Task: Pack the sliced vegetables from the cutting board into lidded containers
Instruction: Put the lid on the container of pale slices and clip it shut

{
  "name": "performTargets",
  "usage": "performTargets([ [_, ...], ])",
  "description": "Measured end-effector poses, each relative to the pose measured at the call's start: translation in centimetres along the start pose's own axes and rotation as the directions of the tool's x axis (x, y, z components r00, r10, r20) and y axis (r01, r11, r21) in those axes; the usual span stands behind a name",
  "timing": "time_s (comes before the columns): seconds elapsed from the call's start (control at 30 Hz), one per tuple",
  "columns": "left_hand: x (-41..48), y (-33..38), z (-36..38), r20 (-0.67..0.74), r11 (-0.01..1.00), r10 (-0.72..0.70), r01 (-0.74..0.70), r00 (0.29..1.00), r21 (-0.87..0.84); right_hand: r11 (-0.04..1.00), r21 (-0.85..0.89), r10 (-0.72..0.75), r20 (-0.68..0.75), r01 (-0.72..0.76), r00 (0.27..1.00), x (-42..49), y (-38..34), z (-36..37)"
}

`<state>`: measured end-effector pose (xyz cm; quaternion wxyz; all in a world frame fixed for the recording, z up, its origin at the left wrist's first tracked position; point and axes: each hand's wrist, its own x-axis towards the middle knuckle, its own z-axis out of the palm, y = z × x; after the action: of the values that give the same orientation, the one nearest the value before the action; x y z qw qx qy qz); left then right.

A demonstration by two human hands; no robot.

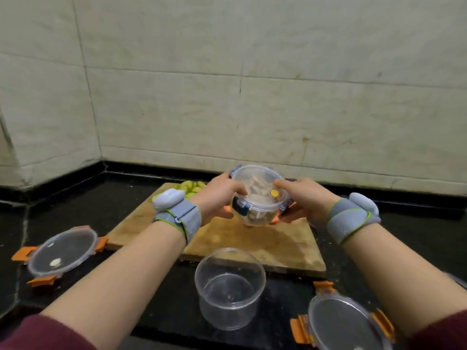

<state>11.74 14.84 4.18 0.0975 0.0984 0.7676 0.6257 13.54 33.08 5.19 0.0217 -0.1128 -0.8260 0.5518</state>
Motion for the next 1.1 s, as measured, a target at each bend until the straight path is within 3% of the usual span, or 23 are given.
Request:
performTargets([
  [0.17, 6.3, 0.7, 8.6, 0.254, 0.990, -0.134, 0.118, 0.958, 0.077, 0.989, -0.109, 0.085, -0.110, -0.097, 0.990, 2.2, 4.4, -7.9],
  [0.37, 12.9, 0.1, 17.4, 0.330, 0.929, -0.275, 0.161, 0.903, 0.335, 0.959, -0.131, 0.222, -0.206, -0.251, 0.953, 5.9, 9.3, -14.5],
  [0.6, 17.7, -0.6, 21.6, 0.257, 0.935, -0.198, 0.104, 0.946, 0.338, 0.949, -0.073, 0.283, -0.234, -0.307, 0.930, 9.8, 12.0, -17.2],
  [0.8, 21.7, -1.8, 23.1, 0.177, 0.936, -0.102, 0.034, 0.979, 0.351, 0.952, -0.080, 0.287, -0.106, -0.296, 0.952, 11.8, 13.5, -18.7],
  [0.97, 23.6, -2.9, 24.0, 0.166, 0.961, -0.057, 0.009, 0.985, 0.276, 0.935, -0.250, 0.239, -0.075, -0.250, 0.968, 13.2, 14.7, -19.5],
  [1.1, 23.6, -3.0, 24.4, -0.024, 0.788, 0.077, -0.046, 0.997, 0.614, 0.895, -0.392, 0.187, -0.101, -0.212, 0.977, 13.8, 15.6, -19.0],
])
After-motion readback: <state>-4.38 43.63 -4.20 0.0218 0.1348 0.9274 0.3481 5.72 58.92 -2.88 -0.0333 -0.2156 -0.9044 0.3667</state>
